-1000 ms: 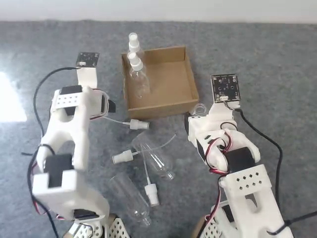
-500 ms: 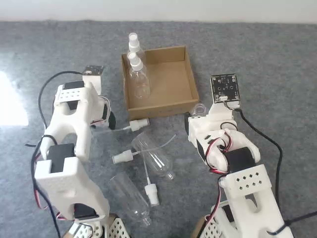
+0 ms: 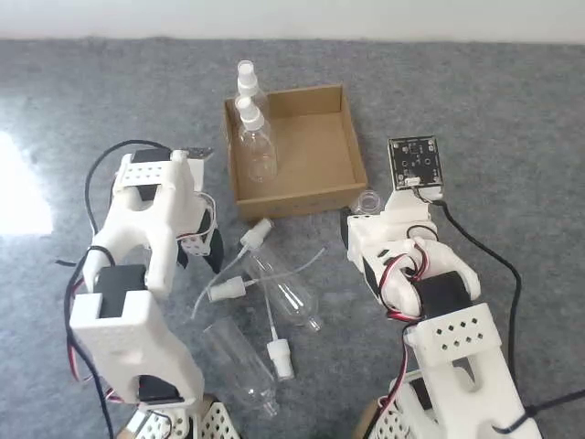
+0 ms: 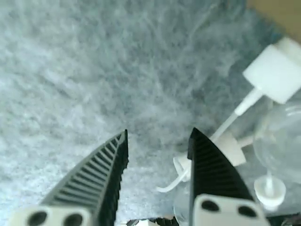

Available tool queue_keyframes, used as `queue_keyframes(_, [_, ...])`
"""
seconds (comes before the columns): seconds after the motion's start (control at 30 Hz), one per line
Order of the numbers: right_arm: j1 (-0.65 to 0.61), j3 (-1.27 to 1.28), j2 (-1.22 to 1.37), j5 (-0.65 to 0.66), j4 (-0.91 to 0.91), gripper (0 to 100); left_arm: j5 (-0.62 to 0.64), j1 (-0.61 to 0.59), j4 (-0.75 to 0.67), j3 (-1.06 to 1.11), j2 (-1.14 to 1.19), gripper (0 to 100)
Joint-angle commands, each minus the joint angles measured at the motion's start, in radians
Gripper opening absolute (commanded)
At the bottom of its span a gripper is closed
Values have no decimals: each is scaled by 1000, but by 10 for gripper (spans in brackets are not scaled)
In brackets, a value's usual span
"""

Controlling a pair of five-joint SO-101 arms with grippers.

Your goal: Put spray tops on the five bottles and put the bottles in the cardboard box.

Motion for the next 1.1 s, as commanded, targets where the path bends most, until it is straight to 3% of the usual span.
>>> queue_keyframes(0.0, [12,-14,-31,15,-22,77,-12,5,21,-28,-71,193])
queue_keyframes(0.33, [12,-14,-31,15,-22,77,20,112,-58,137,-402,193])
queue_keyframes(0.7, [12,-14,-31,15,-22,77,35,157,-269,199,-407,193])
queue_keyframes(1.07, [12,-14,-31,17,-22,77,-17,233,-313,202,-405,246])
